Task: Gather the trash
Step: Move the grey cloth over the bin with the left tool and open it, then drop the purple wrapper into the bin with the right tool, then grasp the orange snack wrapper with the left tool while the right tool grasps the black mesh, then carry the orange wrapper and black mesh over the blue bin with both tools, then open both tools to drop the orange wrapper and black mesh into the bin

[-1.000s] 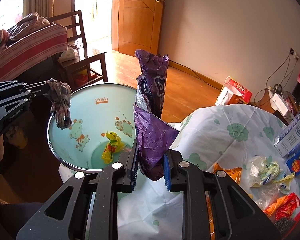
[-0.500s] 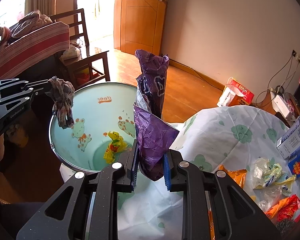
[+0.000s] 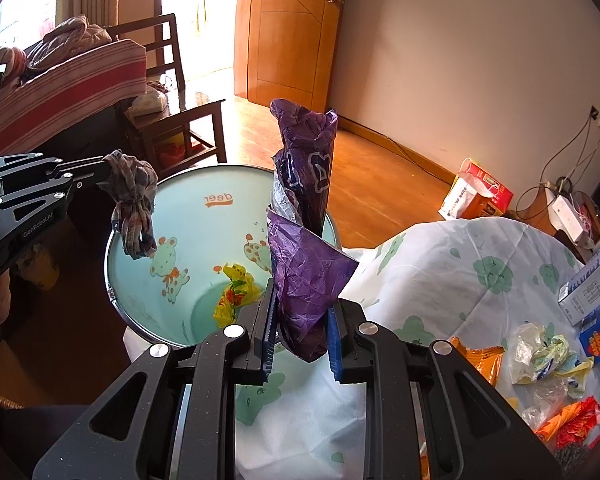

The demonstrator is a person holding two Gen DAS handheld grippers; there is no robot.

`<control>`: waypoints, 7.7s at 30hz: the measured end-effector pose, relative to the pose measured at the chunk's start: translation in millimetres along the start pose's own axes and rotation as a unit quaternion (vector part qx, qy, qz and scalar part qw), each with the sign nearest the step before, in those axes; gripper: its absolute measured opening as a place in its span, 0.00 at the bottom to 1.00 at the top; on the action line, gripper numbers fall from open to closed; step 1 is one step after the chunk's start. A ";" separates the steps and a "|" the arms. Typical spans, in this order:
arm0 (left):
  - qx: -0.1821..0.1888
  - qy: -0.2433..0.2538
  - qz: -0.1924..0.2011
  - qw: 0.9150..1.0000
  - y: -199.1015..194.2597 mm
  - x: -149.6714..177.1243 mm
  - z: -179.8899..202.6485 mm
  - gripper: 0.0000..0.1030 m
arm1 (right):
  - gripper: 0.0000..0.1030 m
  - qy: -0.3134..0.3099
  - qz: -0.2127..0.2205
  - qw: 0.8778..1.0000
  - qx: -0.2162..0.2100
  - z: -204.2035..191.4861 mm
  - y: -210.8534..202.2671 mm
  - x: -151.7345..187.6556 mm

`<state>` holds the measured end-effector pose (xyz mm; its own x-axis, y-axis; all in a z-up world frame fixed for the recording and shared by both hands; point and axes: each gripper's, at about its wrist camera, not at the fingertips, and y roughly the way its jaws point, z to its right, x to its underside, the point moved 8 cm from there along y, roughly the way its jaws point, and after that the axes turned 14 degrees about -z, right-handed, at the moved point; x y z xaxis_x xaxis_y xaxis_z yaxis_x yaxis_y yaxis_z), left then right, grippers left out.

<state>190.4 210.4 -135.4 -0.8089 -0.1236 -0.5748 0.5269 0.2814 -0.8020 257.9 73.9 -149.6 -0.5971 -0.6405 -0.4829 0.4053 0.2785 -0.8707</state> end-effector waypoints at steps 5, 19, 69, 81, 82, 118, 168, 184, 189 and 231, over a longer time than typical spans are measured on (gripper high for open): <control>0.002 0.002 0.005 1.000 -3.7 -0.2 3.1 0.16 | 0.31 -0.002 0.002 1.000 -0.007 -3.0 0.5 -1.3; -0.011 0.002 0.013 1.000 -5.9 0.8 8.5 0.73 | 0.59 0.031 0.033 0.999 -0.002 10.5 -25.9 15.4; 0.187 0.213 -0.036 0.958 -43.8 50.2 309.7 0.06 | 0.69 0.344 0.076 0.929 0.116 190.8 -136.2 323.7; 0.188 0.184 0.005 0.965 -65.4 31.9 259.7 0.07 | 0.63 0.313 0.082 0.943 0.081 173.1 -132.6 277.1; 0.185 0.181 0.007 0.966 -65.5 30.9 253.6 0.07 | 0.63 0.310 0.079 0.945 0.075 170.8 -129.6 272.5; 0.085 0.088 0.000 0.992 -27.9 17.7 108.0 0.07 | 0.15 0.136 0.050 0.988 0.056 112.7 -92.8 107.4; 0.035 0.033 -0.023 0.999 4.0 14.7 25.3 0.07 | 0.15 -0.014 -0.018 0.999 0.022 19.4 -2.4 -9.6; 0.038 0.034 -0.023 0.998 4.7 16.1 25.7 0.07 | 0.15 -0.023 -0.020 0.999 0.023 12.7 -0.2 -11.8; 0.039 0.034 -0.023 0.998 4.1 16.4 27.3 0.07 | 0.15 -0.024 -0.020 0.999 0.023 12.0 0.3 -11.7; 0.045 0.034 -0.023 0.998 2.1 14.3 29.7 0.07 | 0.15 -0.036 -0.024 0.999 0.024 5.6 2.7 -15.6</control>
<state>187.7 181.0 -150.1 -0.8469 -0.0676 -0.5274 0.5081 0.1894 -0.8402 272.2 80.7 -143.9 -0.5659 -0.7024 -0.4317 0.4113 0.2133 -0.8862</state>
